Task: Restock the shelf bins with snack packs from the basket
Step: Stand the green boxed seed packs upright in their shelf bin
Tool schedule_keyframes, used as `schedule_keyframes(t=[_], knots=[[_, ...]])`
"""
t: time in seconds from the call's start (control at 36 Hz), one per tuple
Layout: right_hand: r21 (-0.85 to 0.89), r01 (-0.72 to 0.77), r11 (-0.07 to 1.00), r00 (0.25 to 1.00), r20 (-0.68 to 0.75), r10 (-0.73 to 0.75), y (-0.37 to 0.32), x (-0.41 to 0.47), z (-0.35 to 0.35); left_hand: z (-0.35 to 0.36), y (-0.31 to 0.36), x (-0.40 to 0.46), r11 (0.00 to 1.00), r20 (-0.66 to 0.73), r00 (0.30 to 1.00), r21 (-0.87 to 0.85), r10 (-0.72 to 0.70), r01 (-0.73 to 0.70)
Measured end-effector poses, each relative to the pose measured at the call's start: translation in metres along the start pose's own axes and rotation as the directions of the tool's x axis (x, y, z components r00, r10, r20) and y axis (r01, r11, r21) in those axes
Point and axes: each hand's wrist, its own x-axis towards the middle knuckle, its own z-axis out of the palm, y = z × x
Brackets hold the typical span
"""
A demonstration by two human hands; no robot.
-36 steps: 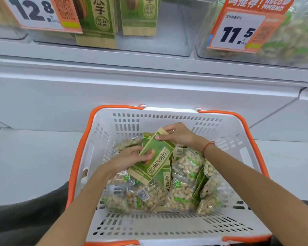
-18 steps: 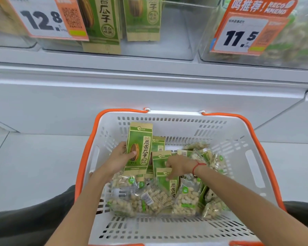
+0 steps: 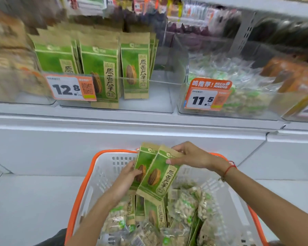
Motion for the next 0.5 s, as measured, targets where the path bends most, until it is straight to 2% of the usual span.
schedule_keyframes(t=[0.08,0.19,0.31,0.42,0.5], knots=[[-0.051,0.062,0.997,0.991,-0.111,-0.067,-0.023,-0.002,-0.005,0.01,0.027,-0.014,0.996,0.038,0.999,-0.088,0.021,-0.017],[-0.101,0.166,0.981,0.944,-0.272,-0.187,-0.053,-0.006,-0.007,0.009,0.052,-0.01,0.992,0.041,0.995,-0.098,0.09,-0.085],[-0.026,0.223,0.974,0.884,-0.415,-0.214,-0.081,-0.011,-0.01,0.006,0.073,-0.026,0.975,0.043,0.975,-0.055,0.22,-0.217],[0.01,0.323,0.947,0.801,-0.535,-0.267,-0.112,-0.02,-0.009,0.003,0.09,-0.034,0.919,-0.043,0.924,-0.098,0.381,-0.383],[-0.115,0.321,0.94,0.689,-0.653,-0.315,-0.127,-0.027,-0.007,0.004,0.109,-0.039,0.874,-0.164,0.884,-0.152,0.439,-0.462]])
